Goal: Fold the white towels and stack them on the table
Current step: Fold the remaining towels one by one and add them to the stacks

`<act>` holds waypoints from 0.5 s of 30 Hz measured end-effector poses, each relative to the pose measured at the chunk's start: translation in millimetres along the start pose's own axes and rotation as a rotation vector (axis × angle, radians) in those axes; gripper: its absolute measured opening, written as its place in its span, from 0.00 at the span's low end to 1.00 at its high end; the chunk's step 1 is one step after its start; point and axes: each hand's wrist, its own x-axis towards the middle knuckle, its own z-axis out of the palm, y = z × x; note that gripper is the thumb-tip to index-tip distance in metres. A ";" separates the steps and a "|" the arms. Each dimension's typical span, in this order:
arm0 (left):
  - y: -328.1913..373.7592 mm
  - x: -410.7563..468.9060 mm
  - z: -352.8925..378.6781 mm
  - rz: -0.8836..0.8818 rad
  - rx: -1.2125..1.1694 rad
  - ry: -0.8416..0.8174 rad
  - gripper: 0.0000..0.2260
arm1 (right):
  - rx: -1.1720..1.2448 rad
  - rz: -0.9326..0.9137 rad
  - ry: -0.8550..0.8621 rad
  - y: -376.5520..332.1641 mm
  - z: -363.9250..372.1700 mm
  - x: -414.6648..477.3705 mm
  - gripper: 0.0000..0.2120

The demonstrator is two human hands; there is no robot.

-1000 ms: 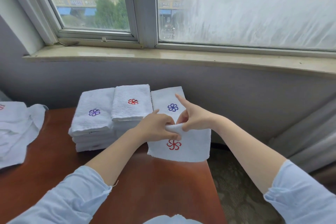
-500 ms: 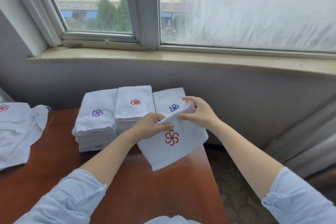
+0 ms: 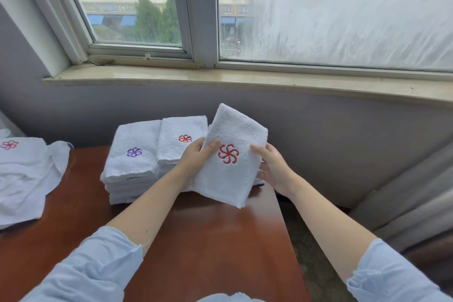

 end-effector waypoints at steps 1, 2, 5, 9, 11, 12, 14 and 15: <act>0.7 2.2 1.8 0.006 -0.019 0.013 0.15 | -0.004 -0.008 -0.018 0.7 1.3 1.0 0.24; 1.5 4.3 3.8 0.013 -0.039 0.021 0.16 | -0.006 -0.012 -0.034 0.8 2.8 1.9 0.25; 2.9 10.5 9.5 0.015 -0.079 0.031 0.17 | -0.013 -0.012 -0.053 -2.2 4.0 3.6 0.26; 2.8 21.7 11.3 0.008 -0.043 0.034 0.16 | -0.077 -0.055 0.061 -8.3 -5.9 7.9 0.32; 4.7 28.1 9.6 0.006 0.021 0.010 0.19 | -0.124 -0.090 0.071 -12.5 -12.8 11.7 0.37; 6.2 30.8 7.9 0.013 0.062 -0.019 0.22 | -0.151 -0.114 0.065 -15.2 -16.1 14.2 0.37; 9.3 36.2 4.6 0.050 0.143 -0.094 0.30 | -0.207 -0.167 0.051 -22.1 -22.2 20.3 0.34; 10.9 39.3 3.1 0.075 0.191 -0.122 0.32 | -0.237 -0.187 0.041 -26.1 -24.6 23.3 0.31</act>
